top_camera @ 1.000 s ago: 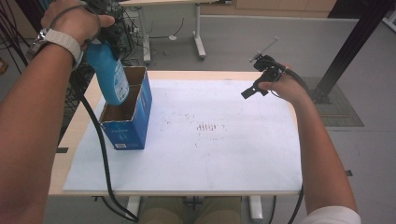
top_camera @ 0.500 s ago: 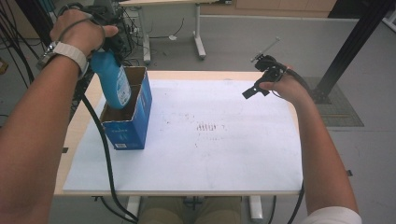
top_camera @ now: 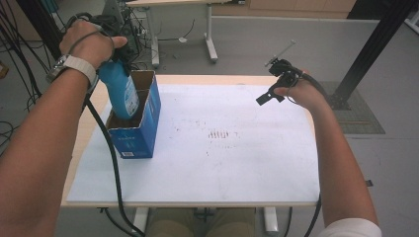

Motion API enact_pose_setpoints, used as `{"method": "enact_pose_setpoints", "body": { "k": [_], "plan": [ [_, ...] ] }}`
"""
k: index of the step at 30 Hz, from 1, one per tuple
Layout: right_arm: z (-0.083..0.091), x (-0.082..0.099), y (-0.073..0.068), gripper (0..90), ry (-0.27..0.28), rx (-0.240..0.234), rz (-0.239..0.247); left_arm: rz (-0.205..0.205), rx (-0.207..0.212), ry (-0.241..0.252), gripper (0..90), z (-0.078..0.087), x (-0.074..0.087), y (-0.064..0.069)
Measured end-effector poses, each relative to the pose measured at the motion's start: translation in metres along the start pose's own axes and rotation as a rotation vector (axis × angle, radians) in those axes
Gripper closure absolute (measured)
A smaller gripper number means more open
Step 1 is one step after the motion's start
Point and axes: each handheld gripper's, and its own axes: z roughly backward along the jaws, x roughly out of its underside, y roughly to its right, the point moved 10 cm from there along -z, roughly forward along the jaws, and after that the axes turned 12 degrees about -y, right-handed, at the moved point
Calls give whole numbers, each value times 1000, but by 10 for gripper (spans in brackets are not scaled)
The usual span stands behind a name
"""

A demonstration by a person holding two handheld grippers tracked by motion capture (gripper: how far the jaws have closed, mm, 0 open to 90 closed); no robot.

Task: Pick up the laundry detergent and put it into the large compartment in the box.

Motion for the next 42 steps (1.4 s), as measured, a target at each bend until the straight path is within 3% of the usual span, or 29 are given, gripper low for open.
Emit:
{"method": "enact_pose_setpoints", "body": {
  "k": [42],
  "plan": [
    [-7,0,-1,82,-20,-1,-7,-25,-13,-6,374,-69,-12,2]
  ]
}}
